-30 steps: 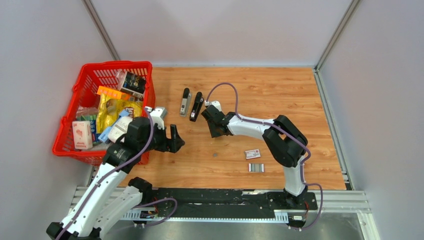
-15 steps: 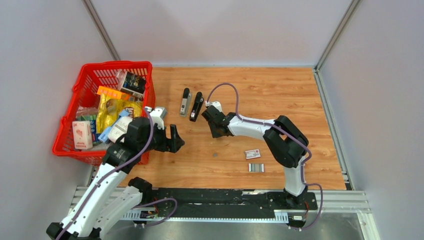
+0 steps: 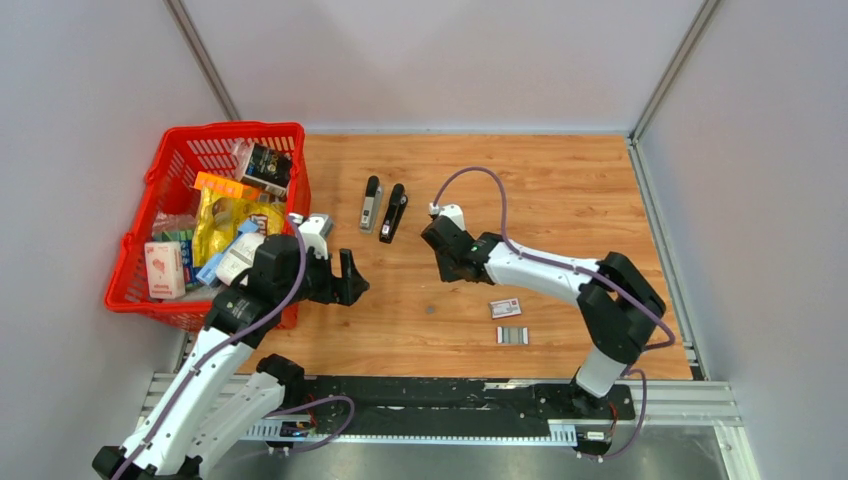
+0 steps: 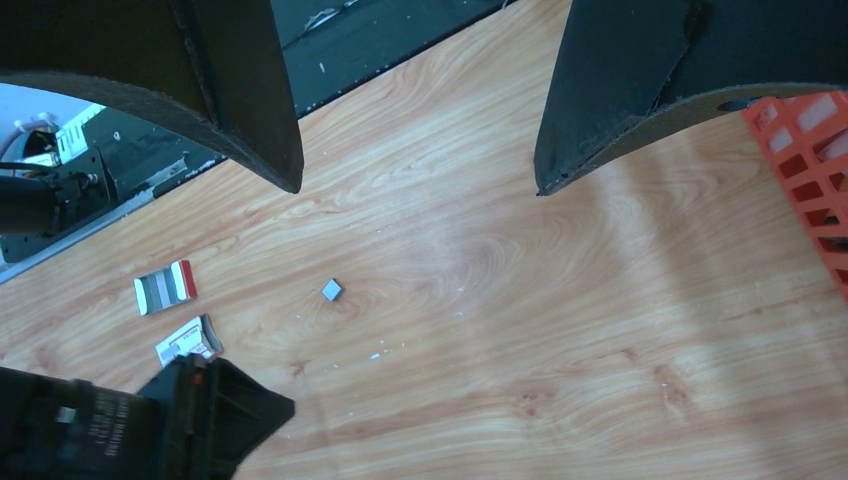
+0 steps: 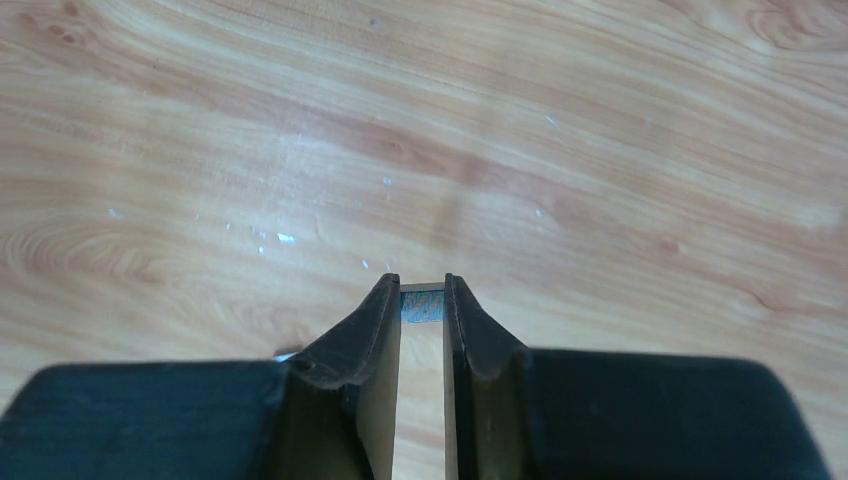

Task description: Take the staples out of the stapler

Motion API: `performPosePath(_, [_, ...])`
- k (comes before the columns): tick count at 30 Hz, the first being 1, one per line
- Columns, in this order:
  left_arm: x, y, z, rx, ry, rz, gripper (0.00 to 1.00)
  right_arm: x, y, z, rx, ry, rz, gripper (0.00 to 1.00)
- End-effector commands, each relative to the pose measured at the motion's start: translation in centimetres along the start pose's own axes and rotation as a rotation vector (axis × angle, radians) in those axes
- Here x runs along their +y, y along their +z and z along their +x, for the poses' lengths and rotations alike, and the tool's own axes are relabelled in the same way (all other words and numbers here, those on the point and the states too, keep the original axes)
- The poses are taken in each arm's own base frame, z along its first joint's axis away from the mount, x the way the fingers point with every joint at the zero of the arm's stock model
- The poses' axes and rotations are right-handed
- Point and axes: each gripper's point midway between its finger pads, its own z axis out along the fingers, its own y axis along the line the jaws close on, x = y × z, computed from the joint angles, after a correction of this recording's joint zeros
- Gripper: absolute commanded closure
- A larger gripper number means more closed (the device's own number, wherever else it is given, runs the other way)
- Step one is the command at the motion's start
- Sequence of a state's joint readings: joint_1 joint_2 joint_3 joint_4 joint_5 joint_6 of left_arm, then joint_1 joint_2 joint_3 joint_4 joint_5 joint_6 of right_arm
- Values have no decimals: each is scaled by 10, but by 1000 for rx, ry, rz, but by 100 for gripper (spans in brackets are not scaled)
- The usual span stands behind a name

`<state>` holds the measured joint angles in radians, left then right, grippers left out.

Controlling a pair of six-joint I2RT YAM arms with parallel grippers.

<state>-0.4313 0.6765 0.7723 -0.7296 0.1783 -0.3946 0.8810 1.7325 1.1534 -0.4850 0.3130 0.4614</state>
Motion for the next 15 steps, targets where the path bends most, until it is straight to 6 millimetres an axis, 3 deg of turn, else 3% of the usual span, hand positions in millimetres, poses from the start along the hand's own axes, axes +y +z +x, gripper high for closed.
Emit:
performPosePath(1, [-1,-1,-3,-21,13,9,7,-14,-36,0,-53,42,30,89])
performPosePath(10, [-1,0,-3,-19,13,12,7,-58,-95,41,-53,127,60,88])
performPosePath(15, [-1,-2,-4,-26,14,11,7,-78,-111,70,-33,181,74,87])
